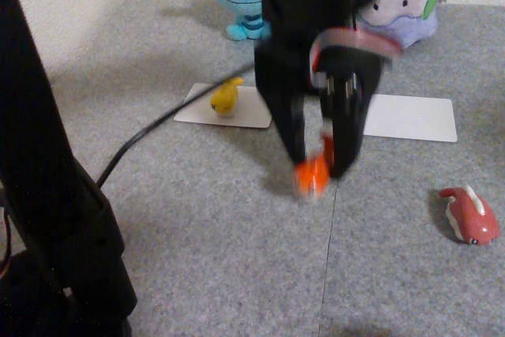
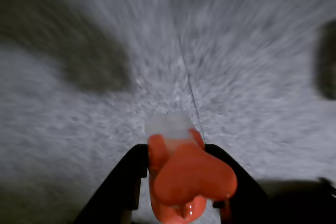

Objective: Wooper wants to eat egg sudhi, and Goomy wants to eat shrimp sushi

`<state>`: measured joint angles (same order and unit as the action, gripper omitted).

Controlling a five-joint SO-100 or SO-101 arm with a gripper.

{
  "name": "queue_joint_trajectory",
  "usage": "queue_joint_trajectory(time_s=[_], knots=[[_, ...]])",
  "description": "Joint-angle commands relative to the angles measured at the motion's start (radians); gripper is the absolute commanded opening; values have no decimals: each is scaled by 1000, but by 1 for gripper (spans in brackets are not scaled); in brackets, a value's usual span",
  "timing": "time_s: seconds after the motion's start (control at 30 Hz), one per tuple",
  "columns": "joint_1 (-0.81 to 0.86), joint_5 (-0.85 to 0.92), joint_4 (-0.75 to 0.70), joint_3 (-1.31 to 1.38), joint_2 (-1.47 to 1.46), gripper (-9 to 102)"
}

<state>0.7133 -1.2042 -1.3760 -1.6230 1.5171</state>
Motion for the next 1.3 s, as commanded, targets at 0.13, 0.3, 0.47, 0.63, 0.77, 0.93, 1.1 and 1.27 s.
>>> queue_joint_trajectory(time_s=[0.13, 0.3, 0.47, 0.63, 0.77, 0.93, 1.1, 1.27], knots=[[-110, -57, -144, 434, -67, 4], [-132, -32, -127, 703, -275, 4], [-124, 28, -78, 934, -549, 5], [-118, 83, -58, 1094, -807, 5], [-103, 110, -57, 1192, -917, 5], [-83, 153, -43, 1261, -940, 5], [-38, 198, -35, 1261, -940, 5], [-25, 206, -29, 1262, -945, 5]])
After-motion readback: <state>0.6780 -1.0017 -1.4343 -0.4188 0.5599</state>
